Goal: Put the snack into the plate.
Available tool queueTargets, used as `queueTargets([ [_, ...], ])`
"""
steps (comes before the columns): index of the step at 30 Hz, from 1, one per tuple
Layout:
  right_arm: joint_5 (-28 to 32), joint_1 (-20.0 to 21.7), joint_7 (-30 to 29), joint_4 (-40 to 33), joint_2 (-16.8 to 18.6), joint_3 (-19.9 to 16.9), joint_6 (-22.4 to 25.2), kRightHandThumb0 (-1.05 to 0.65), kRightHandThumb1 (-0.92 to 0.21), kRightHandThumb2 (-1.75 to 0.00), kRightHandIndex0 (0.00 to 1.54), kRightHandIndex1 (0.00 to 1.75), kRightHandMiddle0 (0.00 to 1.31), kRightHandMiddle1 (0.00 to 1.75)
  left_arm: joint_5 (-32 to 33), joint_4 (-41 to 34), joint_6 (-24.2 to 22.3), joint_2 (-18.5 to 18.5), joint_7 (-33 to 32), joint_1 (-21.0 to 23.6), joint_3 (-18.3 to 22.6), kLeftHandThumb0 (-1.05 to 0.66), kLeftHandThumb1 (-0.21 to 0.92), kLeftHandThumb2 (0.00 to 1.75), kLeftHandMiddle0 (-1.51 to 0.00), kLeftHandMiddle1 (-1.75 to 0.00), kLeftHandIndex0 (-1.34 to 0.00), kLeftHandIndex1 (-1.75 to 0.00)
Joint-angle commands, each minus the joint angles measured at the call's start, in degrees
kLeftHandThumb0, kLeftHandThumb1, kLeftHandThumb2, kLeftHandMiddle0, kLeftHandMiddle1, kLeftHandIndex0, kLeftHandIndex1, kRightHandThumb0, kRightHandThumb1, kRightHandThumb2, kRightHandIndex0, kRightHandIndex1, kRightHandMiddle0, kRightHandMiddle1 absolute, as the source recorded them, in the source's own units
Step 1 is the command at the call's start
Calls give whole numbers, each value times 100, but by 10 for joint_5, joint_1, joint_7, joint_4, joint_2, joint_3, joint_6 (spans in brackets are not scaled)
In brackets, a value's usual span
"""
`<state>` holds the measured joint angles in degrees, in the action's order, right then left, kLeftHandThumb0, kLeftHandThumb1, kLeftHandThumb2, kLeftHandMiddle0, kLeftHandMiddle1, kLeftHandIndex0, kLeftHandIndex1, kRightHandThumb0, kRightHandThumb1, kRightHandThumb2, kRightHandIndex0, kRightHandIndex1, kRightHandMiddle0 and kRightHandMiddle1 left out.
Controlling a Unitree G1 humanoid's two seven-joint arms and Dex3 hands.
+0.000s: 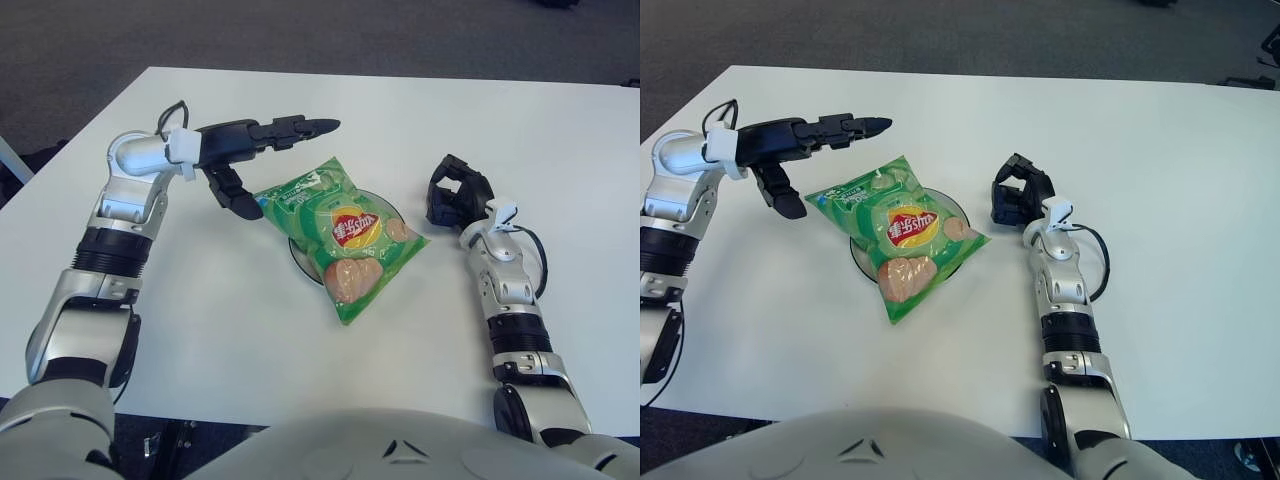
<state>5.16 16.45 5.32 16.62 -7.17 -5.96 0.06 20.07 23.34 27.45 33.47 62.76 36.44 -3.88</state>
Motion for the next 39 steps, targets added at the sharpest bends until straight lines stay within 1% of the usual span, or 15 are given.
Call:
queueTargets([
  [1, -4, -50, -1, 39, 3, 0, 28, -49, -30, -134, 122, 175, 63, 175, -31, 37, 26, -6, -57, -33, 37, -94, 76, 54, -5, -4, 0, -41],
  [4, -3, -50, 0, 39, 2, 0, 29, -49, -30, -134, 121, 175, 63, 175, -96, 57, 46, -11, -134, -28, 40, -99, 84, 45, -6, -5, 0, -37],
  [10, -3, -52, 1, 38, 1, 0, 29, -49, -30, -134, 121, 175, 63, 175, -199, 214, 134, -7, -259, 0, 44, -101, 89, 42, -8, -7, 0, -41],
  [12, -4, -52, 1, 39, 1, 0, 28, -49, -30, -134, 121, 175, 63, 175, -199, 248, 155, -13, -272, 5, 49, -102, 91, 49, -11, -10, 0, -43],
  [16, -6, -51, 1, 42, 0, 1, 27, -49, -31, -133, 121, 175, 62, 175, -156, 311, 178, -33, -238, 14, 68, -104, 92, 57, -13, -20, 0, -53],
  [19, -7, -51, 1, 43, -1, 1, 25, -49, -31, -133, 122, 175, 62, 175, -130, 340, 191, -50, -220, 18, 85, -104, 92, 69, -13, -46, 0, -64],
  [21, -8, -52, 1, 43, -1, 2, 23, -49, -31, -133, 123, 175, 62, 175, -111, 364, 191, -65, -220, 15, 102, -105, 92, 77, -19, -69, 0, -90],
  [24, -8, -51, 0, 42, -1, 3, 24, -49, -31, -133, 124, 175, 62, 175, -98, 382, 186, -72, -220, 13, 117, -105, 92, 84, -26, -89, 0, -116],
  [25, -8, -51, 1, 41, -1, 3, 24, -49, -31, -133, 125, 175, 62, 175, -96, 389, 185, -71, -225, 8, 123, -105, 92, 85, -27, -91, 0, -119],
  [28, -7, -51, 2, 41, -1, 4, 24, -49, -30, -133, 125, 175, 63, 175, -98, 399, 184, -70, -241, 1, 134, -105, 92, 93, -33, -111, -7, -133],
  [31, -9, -52, 1, 41, -2, 5, 23, -49, -30, -134, 125, 175, 63, 175, -118, 384, 177, -79, -296, -2, 135, -105, 92, 101, -43, -138, -21, -149],
  [33, -9, -52, 0, 40, -2, 5, 23, -49, -30, -134, 124, 175, 63, 175, -128, 372, 174, -84, -322, -8, 134, -105, 92, 104, -54, -158, -38, -164],
  [35, -10, -52, 0, 40, -2, 6, 23, -49, -30, -134, 124, 175, 63, 175, -128, 350, 158, -91, -342, -17, 134, -105, 92, 106, -59, -166, -47, -169],
  [36, -11, -52, -1, 39, -2, 6, 24, -49, -30, -134, 124, 175, 63, 175, -127, 335, 147, -96, -353, -23, 135, -102, 92, 104, -72, -169, -62, -171],
  [39, -10, -52, -1, 39, -3, 7, 26, -49, -30, -134, 124, 175, 63, 175, -115, 280, 116, -116, -383, -49, 140, -91, 92, 98, -97, -173, -88, -174],
])
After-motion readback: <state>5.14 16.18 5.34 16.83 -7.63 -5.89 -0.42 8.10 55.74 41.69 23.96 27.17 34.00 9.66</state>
